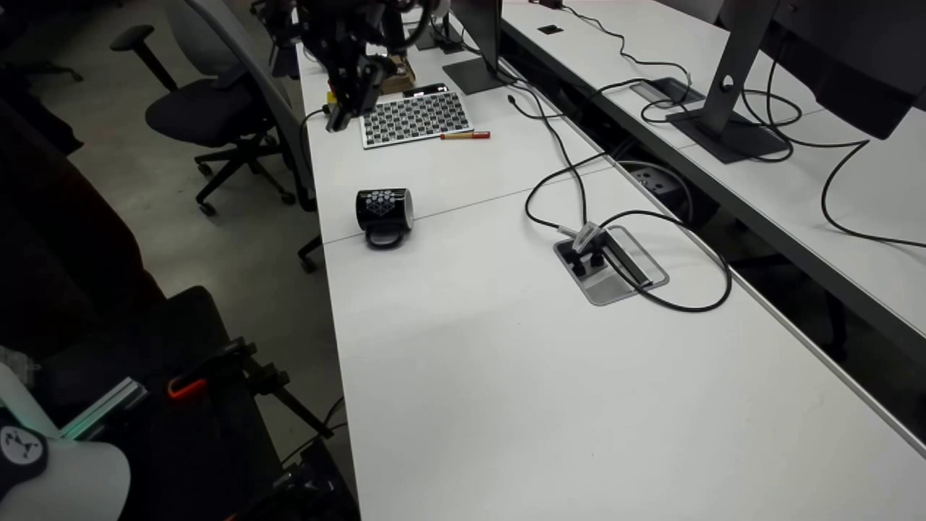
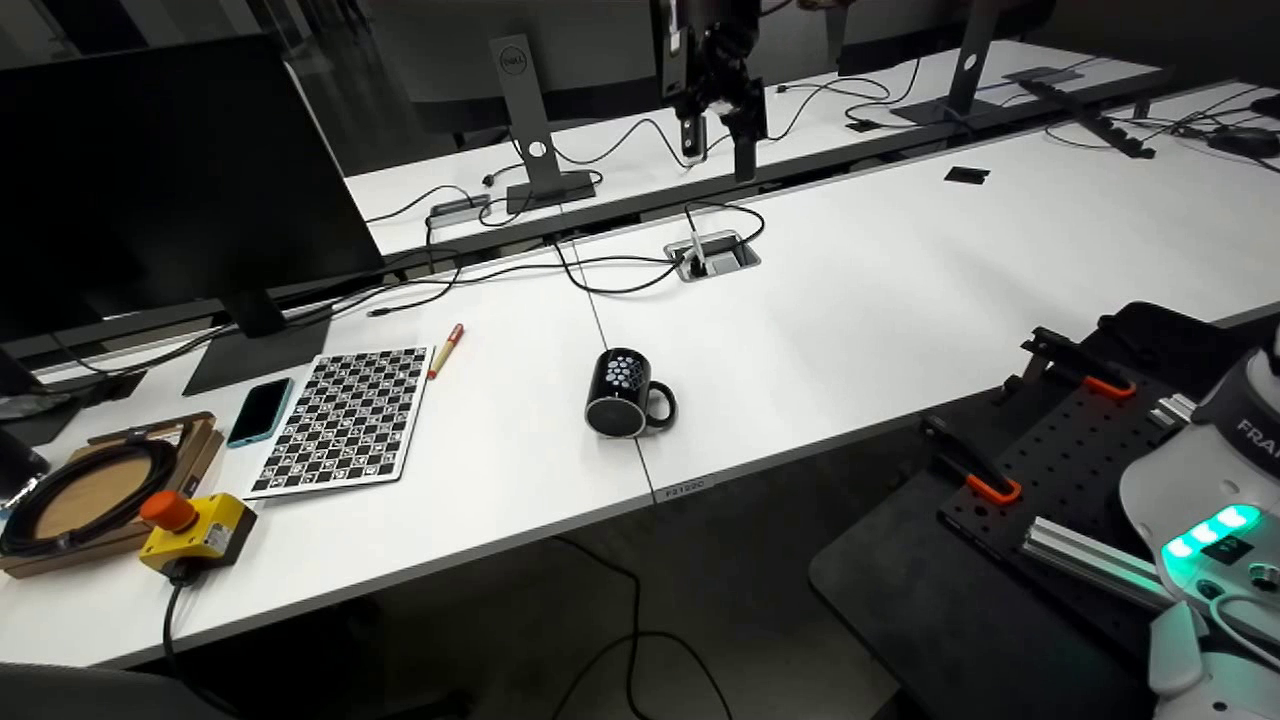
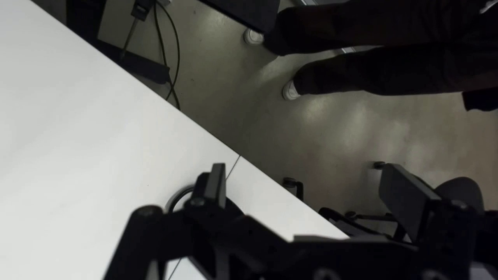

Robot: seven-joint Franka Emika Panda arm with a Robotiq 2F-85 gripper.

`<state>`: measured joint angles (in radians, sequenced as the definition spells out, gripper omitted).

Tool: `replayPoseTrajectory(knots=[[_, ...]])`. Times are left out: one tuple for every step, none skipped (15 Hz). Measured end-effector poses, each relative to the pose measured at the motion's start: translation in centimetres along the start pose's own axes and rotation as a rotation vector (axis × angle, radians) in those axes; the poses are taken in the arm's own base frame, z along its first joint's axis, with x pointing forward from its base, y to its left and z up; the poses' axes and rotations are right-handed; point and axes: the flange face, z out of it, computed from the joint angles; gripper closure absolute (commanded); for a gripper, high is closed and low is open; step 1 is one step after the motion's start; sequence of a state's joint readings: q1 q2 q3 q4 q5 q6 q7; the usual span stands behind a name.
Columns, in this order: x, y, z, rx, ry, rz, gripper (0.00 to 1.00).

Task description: Pick the cup and put it upright on the table

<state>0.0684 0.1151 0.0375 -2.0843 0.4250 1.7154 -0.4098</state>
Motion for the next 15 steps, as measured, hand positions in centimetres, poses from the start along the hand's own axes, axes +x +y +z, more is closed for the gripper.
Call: replayPoseTrajectory(knots=[[1.0, 0.3, 0.4, -0.007, 0.023, 0.002, 0.00], [1.8, 0.6, 0.8, -0.016, 0.045, 0.002, 0.00], [2.7, 0.8, 1.1, -0.027, 0.066, 0.000, 0.00], [3.5, 1.0, 1.2, -0.036, 0.084, -0.001, 0.00], [4.3, 1.2, 1.4, -0.044, 0.101, -0.002, 0.00], [5.0, 1.4, 1.5, -0.050, 0.115, -0.002, 0.00], [5.6, 1.7, 1.7, -0.051, 0.121, 0.000, 0.00], [6.1, 2.1, 1.9, -0.049, 0.118, 0.004, 0.00], [6.6, 2.4, 2.1, -0.046, 0.116, 0.007, 0.00], [6.9, 2.6, 2.3, -0.044, 0.113, 0.009, 0.00], [7.2, 2.8, 2.4, -0.043, 0.112, 0.010, 0.00], [7.3, 2.8, 2.4, -0.042, 0.112, 0.010, 0.00], [7.3, 2.8, 2.3, -0.043, 0.113, 0.010, 0.00], [7.4, 2.8, 2.3, -0.043, 0.114, 0.009, 0.00], [7.3, 2.8, 2.4, -0.040, 0.110, -0.003, 0.00]])
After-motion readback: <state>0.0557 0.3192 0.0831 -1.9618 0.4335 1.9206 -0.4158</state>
